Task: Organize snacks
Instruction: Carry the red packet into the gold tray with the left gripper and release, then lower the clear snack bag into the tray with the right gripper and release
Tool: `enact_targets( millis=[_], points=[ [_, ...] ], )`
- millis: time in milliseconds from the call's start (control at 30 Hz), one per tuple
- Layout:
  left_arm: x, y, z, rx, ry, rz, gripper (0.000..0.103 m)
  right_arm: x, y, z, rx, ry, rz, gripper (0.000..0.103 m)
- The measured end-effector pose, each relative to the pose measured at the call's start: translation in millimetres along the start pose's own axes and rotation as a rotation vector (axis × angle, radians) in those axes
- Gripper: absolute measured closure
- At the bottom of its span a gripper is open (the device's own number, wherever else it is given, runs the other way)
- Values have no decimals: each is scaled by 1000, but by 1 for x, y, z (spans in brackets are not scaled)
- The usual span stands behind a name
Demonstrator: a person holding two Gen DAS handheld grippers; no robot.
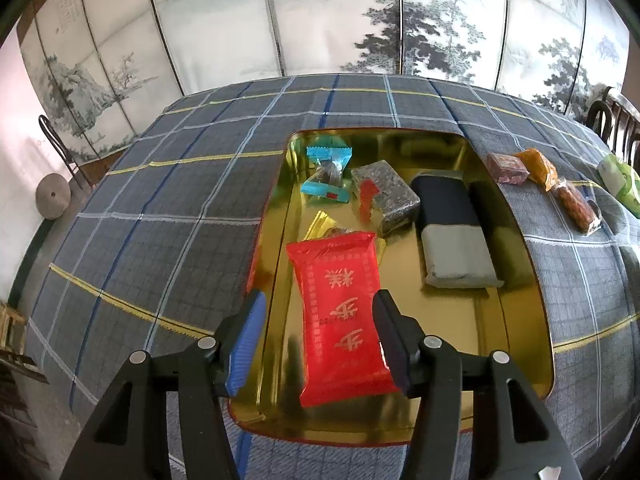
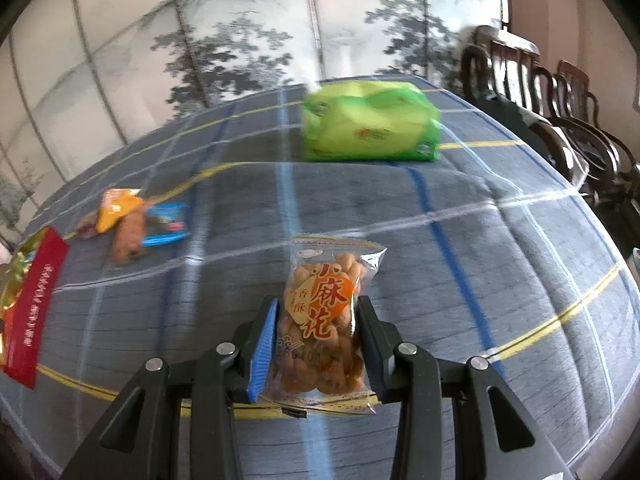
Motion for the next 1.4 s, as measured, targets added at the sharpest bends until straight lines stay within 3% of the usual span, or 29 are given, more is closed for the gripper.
enact_targets(
  millis=[233, 500, 800, 1000, 1100, 1400],
  points=[
    [-4, -4, 6, 3, -15, 3, 50, -66, 9, 36, 33, 126, 63, 64],
    [-4, -9, 12, 4, -51, 0, 50, -180, 13, 83, 50, 326, 188, 64],
    [-7, -13, 18, 3, -112, 11, 50, -304, -1, 102, -16, 512, 310, 64],
    [-8, -13, 24, -2, -145, 18, 50, -362, -14, 96, -61, 553, 384, 64],
    [-14, -11, 29, 27, -104, 12, 37, -382, -21, 91, -82, 559, 413, 64],
    [-36, -6, 30, 41, -104, 61, 37, -407, -36, 77, -121, 547, 462, 64]
  ],
)
Point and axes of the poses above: each gripper's, at about its wrist camera, not at the fingertips, and z roughly against the way its jaws point, x to its right, y to its top, the point moved 8 cm from there along -z, roughly the way its jaws point, and after that the axes turned 10 degrees about -y, right-handed, at the moved point
